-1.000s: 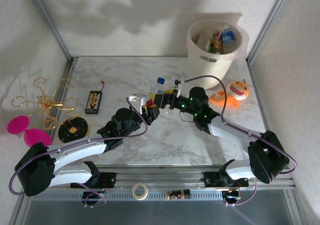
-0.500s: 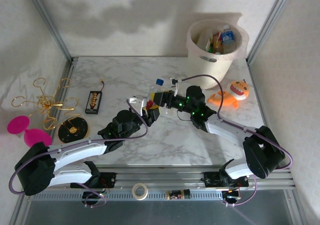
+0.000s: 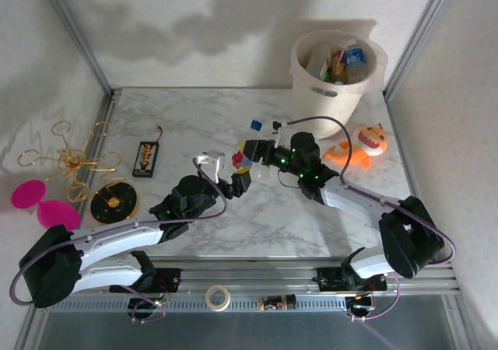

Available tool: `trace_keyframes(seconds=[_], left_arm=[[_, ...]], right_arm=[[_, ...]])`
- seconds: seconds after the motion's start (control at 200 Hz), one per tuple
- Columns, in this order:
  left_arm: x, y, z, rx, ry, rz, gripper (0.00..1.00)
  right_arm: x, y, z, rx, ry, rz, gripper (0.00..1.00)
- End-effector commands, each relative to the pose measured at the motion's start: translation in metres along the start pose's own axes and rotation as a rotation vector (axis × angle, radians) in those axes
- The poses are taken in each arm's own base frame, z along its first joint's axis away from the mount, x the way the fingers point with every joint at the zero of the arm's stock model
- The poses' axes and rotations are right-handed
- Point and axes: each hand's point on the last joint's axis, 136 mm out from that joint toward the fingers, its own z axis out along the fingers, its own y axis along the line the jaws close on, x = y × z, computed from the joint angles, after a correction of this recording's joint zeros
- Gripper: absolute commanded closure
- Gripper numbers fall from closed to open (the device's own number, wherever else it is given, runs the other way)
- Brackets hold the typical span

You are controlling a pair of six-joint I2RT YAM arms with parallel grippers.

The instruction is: Put the plastic bottles in the bin

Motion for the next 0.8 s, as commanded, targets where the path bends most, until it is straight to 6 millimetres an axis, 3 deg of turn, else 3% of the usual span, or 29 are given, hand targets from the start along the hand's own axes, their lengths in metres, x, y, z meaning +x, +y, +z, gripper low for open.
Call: trace_keyframes(seconds=[0.0, 0.22, 0.346, 0.536, 0.791], left_arm=[[-0.012, 0.01, -0.009, -0.046, -0.074, -0.06, 0.04], [0.001, 0.049, -0.019, -0.198, -0.091, -0.138, 0.0], [0.015, 0.076, -0.02, -0.295, -0.068, -0.208, 0.0], [0.051, 0.127, -0.022, -0.465, 0.013, -0.355, 0.0], [0.082, 0.135, -0.022, -0.454, 0.079, -0.449, 0.0]], right_arm=[[-0.034, -0.006, -0.014, 0.06, -0.092, -0.018, 0.53], [-0.086, -0.034, -0.049, 0.194, -0.198, -0.076, 0.53], [-0.13, -0.041, -0.073, 0.277, -0.282, -0.144, 0.53], [-0.203, -0.037, -0.106, 0.365, -0.439, -0.221, 0.54], [-0.296, -0.043, -0.139, 0.441, -0.651, -0.269, 0.54]])
